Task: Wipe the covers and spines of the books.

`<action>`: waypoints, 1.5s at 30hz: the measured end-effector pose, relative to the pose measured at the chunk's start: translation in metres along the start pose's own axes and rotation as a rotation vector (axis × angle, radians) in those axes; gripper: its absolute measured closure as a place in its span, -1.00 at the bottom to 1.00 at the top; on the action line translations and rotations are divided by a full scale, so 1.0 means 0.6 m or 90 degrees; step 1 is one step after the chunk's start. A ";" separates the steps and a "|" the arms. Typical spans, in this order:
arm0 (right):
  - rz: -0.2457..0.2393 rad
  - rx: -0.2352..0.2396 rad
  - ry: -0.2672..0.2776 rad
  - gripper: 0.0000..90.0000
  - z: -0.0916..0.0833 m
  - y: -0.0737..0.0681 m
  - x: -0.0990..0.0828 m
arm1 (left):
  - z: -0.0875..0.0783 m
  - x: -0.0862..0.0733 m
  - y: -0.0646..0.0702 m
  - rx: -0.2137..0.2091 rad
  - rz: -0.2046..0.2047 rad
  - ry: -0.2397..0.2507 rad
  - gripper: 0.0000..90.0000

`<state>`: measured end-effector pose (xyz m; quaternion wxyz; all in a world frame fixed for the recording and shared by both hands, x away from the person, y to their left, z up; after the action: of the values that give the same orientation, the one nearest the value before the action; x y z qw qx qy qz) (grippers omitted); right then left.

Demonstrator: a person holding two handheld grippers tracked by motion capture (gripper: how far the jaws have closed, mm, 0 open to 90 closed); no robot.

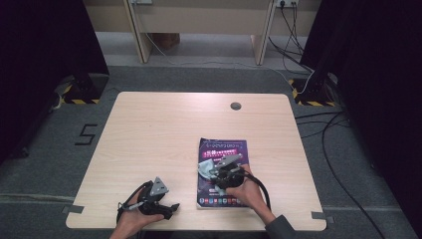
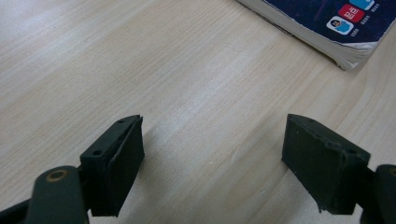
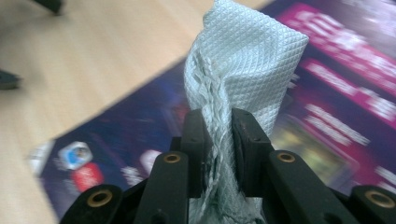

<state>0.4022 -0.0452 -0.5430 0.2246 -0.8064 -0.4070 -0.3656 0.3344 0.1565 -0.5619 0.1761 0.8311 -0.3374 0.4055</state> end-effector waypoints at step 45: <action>0.059 -0.047 0.029 0.71 0.027 0.072 0.026 | 0.002 0.001 0.001 -0.001 0.001 0.000 -0.56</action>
<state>0.4508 -0.0515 -0.5438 0.2209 -0.8234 -0.3503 -0.3880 0.3347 0.1555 -0.5622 0.1766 0.8306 -0.3381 0.4057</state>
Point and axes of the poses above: each handheld gripper's, and its own axes: z roughly forward along the jaws, x roughly out of its top, y roughly to its right, the point moved 7 cm from there along z, roughly forward along the jaws, and after that the axes turned 12 degrees about y, right-handed, at the moved point
